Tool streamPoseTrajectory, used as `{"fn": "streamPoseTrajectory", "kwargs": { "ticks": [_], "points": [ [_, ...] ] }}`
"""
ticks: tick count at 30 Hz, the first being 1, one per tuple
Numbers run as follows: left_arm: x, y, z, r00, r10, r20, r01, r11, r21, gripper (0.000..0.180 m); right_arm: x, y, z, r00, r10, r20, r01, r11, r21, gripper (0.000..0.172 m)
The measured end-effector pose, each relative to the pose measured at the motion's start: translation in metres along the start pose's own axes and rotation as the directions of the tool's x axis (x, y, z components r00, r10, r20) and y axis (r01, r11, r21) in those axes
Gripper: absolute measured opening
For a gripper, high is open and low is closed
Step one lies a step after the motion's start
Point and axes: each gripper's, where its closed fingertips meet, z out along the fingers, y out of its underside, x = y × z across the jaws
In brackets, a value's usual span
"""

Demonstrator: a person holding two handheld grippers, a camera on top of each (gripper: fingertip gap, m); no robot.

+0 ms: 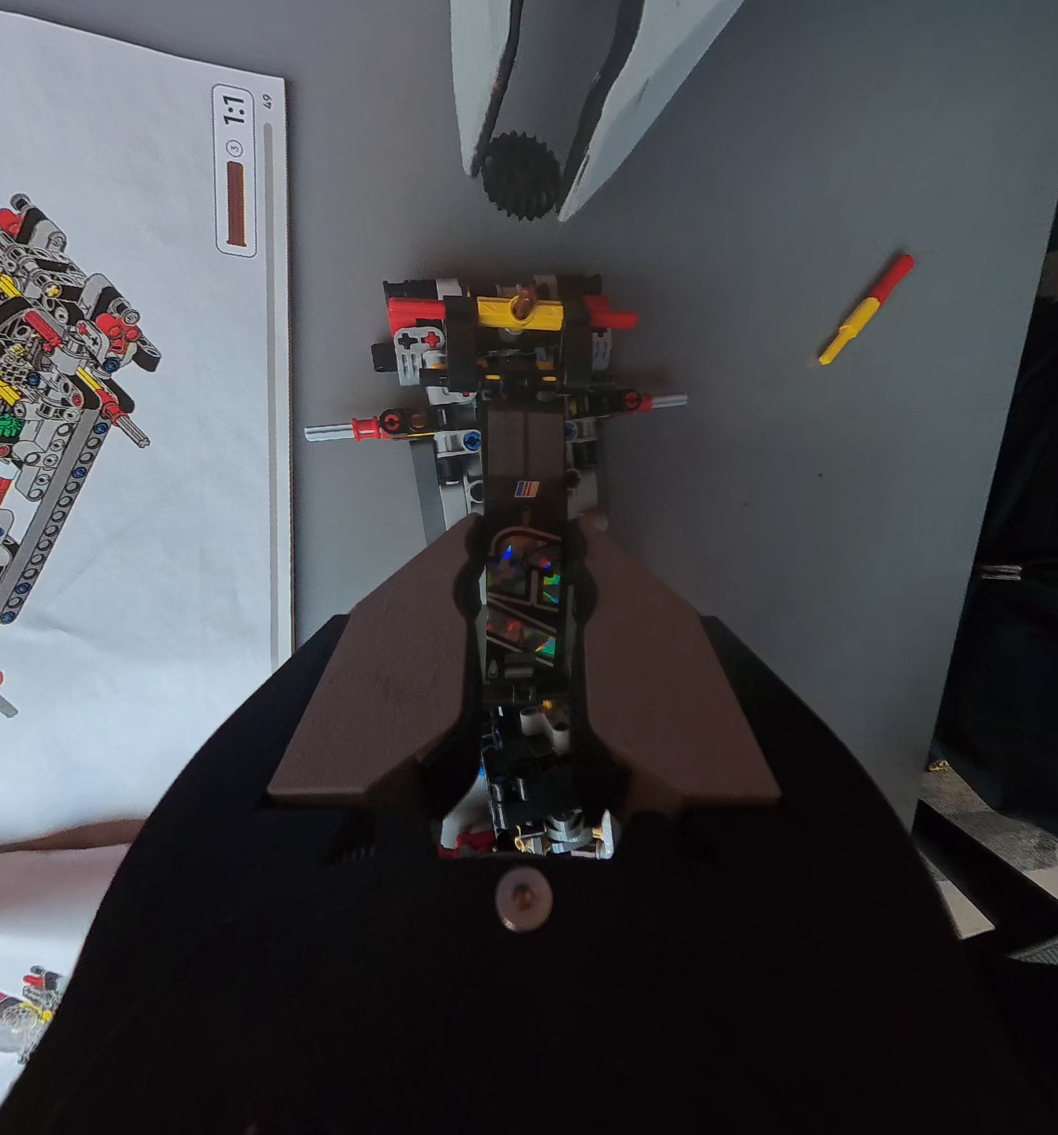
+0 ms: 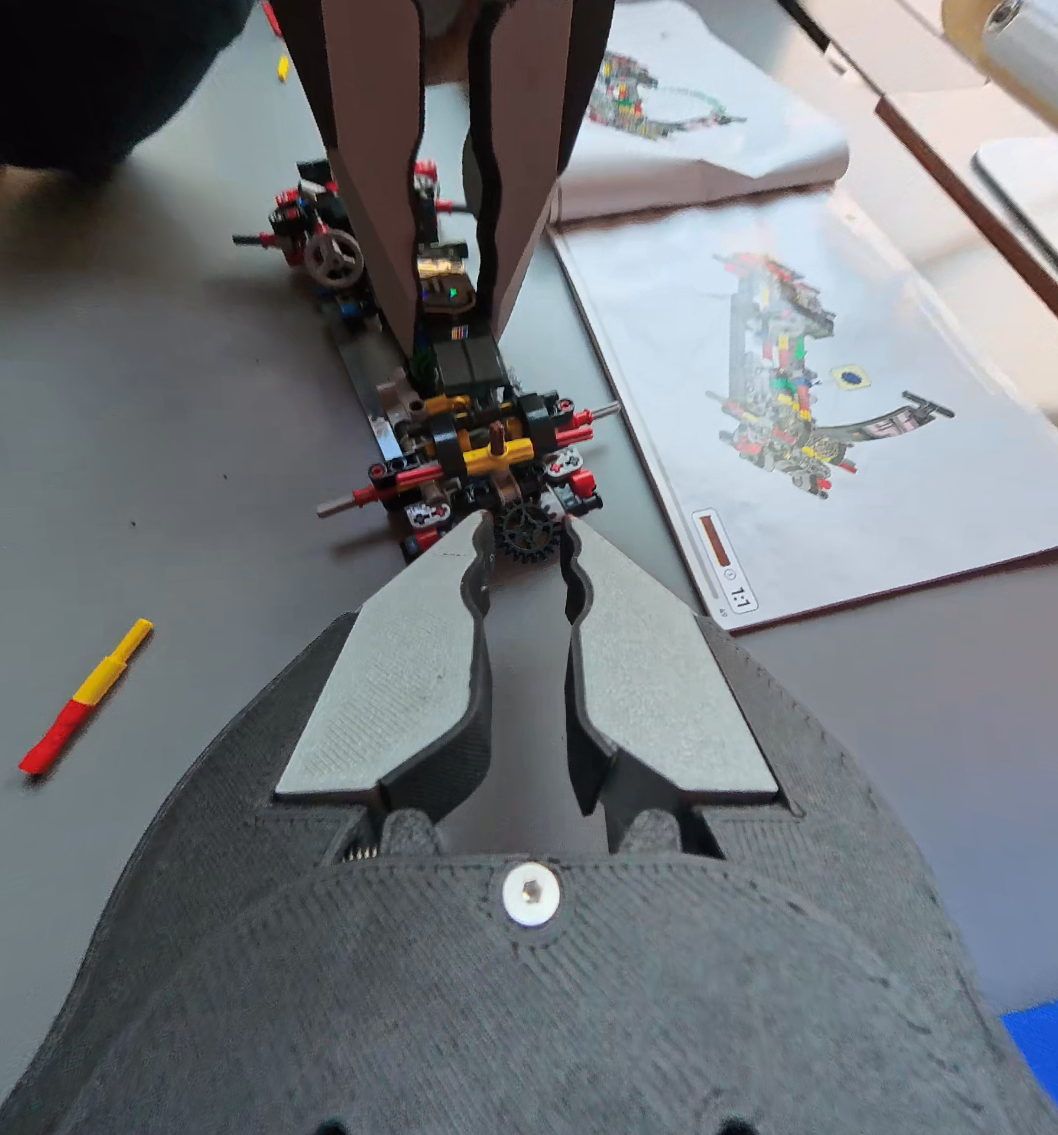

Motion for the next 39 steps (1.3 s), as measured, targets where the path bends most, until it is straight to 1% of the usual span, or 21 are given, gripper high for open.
{"fn": "streamPoseTrajectory", "kwargs": {
  "ticks": [4,8,11,17,21,25,28,32,35,37,39],
  "points": [
    [0.000,0.001,0.001,1.000,-0.003,-0.008,0.003,1.000,-0.003,0.023,-0.001,-0.011,-0.001,1.000,-0.006,-0.002,0.006,0.999,0.040,0.019],
    [0.000,0.001,0.001,1.000,-0.008,-0.017,0.008,1.000,0.003,0.023,-0.007,-0.017,0.003,1.000,-0.016,0.025,0.015,0.999,0.033,0.019],
    [0.001,0.001,0.001,0.999,-0.015,-0.031,0.015,1.000,0.009,0.023,-0.007,-0.024,0.007,0.999,-0.051,0.007,0.051,0.998,0.025,0.019],
    [0.001,0.001,0.002,0.999,-0.018,-0.043,0.019,1.000,0.013,0.023,-0.013,-0.029,0.013,0.992,-0.125,0.011,0.125,0.991,-0.050,0.019],
    [0.002,0.007,0.003,0.999,-0.005,-0.045,0.005,1.000,-0.017,0.027,-0.013,-0.031,0.016,0.986,-0.168,-0.011,0.166,0.980,-0.106,0.019],
    [0.001,0.005,-0.002,1.000,-0.004,-0.027,0.004,1.000,-0.004,0.027,-0.013,-0.031,0.018,0.978,-0.208,-0.021,0.203,0.967,-0.152,0.019],
    [0.000,0.006,-0.009,1.000,0.003,0.018,-0.003,1.000,-0.013,0.031,-0.015,-0.030,0.017,0.977,-0.213,-0.004,0.210,0.965,-0.158,0.019],
    [0.006,-0.012,-0.018,0.997,0.043,0.066,-0.047,0.998,0.051,0.033,-0.014,-0.031,0.018,0.983,-0.183,0.029,0.185,0.970,-0.157,0.019],
    [0.004,-0.028,-0.019,0.989,0.084,0.122,-0.096,0.990,0.100,0.032,-0.011,-0.031,0.017,0.981,-0.190,0.047,0.195,0.967,-0.163,0.018],
    [0.004,-0.038,-0.017,0.987,0.107,0.122,-0.125,0.981,0.148,0.028,-0.009,-0.030,0.016,0.983,-0.172,0.063,0.180,0.973,-0.147,0.018],
    [-0.001,-0.045,-0.016,0.987,0.104,0.126,-0.126,0.975,0.185,0.025,-0.009,-0.030,0.016,0.985,-0.153,0.074,0.161,0.979,-0.123,0.019]
  ]
}}
